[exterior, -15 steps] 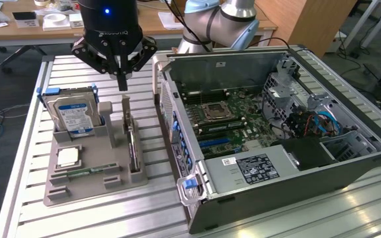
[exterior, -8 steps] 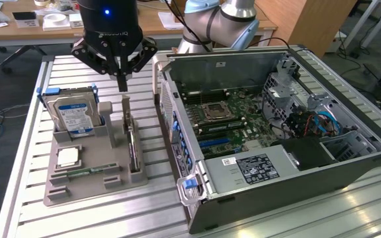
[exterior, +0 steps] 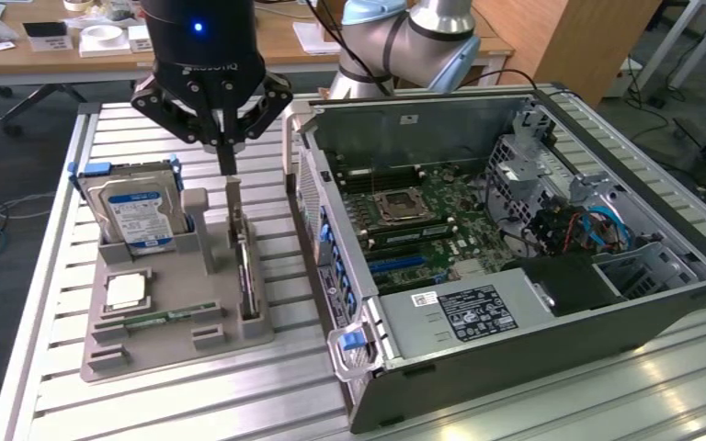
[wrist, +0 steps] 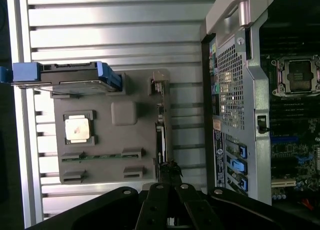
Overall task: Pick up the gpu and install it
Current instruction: 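Reach for the gpu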
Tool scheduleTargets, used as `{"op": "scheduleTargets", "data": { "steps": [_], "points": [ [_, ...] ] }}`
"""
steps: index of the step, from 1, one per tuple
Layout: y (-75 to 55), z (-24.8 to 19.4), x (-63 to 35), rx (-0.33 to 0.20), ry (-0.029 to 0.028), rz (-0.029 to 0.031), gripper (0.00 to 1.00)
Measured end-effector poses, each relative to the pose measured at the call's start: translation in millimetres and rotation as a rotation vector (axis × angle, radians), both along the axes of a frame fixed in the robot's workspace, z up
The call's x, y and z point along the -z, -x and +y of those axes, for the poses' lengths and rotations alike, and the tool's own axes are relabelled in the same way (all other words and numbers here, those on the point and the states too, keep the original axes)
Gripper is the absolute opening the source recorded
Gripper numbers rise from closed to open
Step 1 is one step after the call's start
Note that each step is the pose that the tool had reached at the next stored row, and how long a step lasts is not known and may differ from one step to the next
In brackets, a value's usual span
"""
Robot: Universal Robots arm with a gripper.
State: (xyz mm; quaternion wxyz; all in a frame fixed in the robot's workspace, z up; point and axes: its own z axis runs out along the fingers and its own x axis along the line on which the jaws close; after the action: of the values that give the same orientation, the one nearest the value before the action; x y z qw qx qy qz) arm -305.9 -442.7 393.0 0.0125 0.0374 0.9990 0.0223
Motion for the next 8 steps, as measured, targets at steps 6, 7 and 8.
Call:
{"op": "scheduleTargets", "data": {
  "steps": [6,7,8],
  "points": [
    [0.1,-3.7,0.0,0.000,0.0000,0.0001,0.11],
    [0.1,-4.2,0.0,0.000,-0.0001,0.0000,0.11],
    [0.1,-4.7,0.0,0.000,-0.0001,0.0000,0.11]
  ]
}}
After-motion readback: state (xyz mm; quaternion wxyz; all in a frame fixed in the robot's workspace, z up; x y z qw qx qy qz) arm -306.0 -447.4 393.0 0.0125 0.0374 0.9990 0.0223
